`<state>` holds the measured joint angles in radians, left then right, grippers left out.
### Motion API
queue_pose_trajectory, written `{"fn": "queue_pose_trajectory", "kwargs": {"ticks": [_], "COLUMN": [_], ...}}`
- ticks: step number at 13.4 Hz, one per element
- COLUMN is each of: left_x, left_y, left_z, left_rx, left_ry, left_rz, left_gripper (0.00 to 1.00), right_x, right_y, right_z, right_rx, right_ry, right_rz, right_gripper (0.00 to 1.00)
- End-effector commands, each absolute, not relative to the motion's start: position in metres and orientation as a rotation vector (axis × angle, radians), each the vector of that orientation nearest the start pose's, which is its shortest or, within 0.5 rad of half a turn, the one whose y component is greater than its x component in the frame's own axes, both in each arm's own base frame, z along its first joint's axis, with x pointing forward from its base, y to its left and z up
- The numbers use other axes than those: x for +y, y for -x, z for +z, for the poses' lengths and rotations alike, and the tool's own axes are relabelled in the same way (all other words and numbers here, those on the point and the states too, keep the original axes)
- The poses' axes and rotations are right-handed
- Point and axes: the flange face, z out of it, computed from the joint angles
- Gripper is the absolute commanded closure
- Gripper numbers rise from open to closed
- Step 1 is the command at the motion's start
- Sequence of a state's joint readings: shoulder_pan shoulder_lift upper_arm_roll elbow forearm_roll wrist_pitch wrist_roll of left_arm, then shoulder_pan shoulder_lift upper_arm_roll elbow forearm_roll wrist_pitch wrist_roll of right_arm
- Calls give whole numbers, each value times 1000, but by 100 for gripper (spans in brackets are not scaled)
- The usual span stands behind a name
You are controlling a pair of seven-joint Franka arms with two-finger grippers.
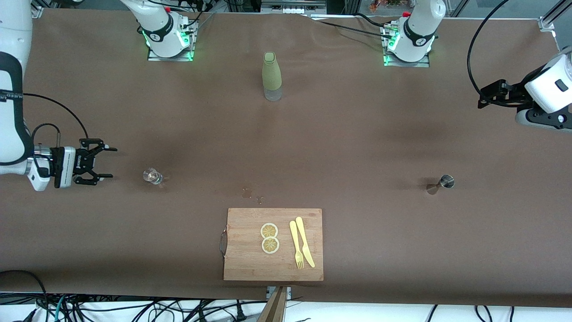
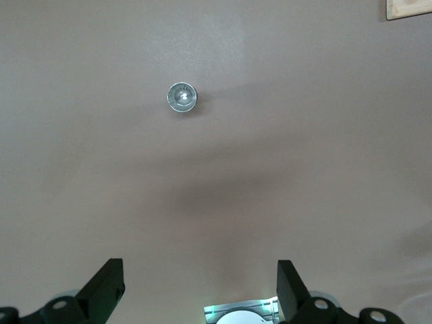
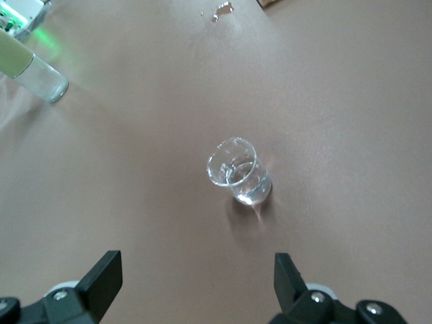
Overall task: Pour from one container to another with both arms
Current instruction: 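Move the right gripper toward the clear glass cup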
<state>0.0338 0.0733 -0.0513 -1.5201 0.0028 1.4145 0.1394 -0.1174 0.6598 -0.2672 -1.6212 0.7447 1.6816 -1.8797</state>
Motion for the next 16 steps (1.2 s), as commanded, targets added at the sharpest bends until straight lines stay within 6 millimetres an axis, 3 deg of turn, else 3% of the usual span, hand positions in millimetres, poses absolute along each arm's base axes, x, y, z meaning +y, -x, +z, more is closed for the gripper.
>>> {"fn": "queue_pose_trajectory", "kwargs": {"ticks": [1, 7, 16], "left_x": [-9, -10, -11], "left_y": [-559, -559, -559], "left_z": [600, 599, 600], "left_rx": [251, 255, 258], "left_ry": [3133, 3133, 3131], "left_rz": [260, 263, 260], "left_gripper": [0, 0, 0], "right_x": [-166, -155, -145], "right_y": [-617, -617, -617], "right_z": [204, 158, 136], "right_rx": [-1369, -1356, -1362], "right_ry": [1939, 1824, 1718], "right_rz": [-421, -617, -798], "right_gripper": [0, 0, 0]}}
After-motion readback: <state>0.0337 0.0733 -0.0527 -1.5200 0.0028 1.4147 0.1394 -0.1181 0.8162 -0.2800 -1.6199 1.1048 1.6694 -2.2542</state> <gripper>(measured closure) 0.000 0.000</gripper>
